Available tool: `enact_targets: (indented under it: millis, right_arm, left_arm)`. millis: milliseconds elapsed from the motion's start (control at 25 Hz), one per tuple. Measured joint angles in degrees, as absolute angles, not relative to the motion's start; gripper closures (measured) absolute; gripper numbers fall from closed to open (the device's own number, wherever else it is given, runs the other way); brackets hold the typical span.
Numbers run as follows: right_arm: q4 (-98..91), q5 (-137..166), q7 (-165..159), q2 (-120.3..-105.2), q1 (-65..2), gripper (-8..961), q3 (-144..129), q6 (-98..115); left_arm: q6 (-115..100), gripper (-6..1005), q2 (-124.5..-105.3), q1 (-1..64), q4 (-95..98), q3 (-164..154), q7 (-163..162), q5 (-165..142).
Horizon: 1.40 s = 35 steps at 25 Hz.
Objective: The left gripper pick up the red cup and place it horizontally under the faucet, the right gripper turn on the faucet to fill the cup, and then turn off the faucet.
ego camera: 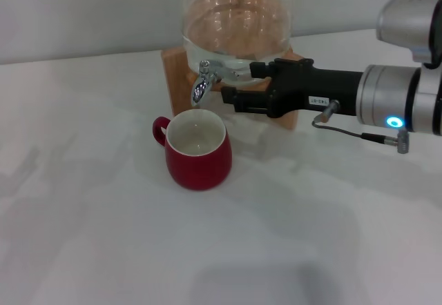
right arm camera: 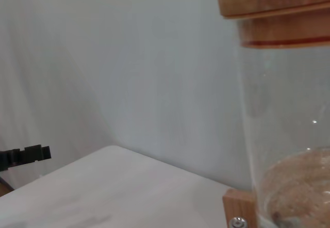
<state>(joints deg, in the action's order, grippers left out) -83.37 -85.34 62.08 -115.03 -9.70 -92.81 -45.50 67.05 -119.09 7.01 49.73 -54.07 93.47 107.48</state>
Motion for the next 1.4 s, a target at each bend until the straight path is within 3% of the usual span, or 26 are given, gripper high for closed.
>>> enact_targets:
  millis: [1400]
  right_arm:
    - [-85.5, -86.5, 63.9, -115.05, -10.5, 172, -96.6, -48.4]
  left_arm:
    - [67.4, 122, -119.27, 6.7, 49.8, -54.1, 93.2, 107.6]
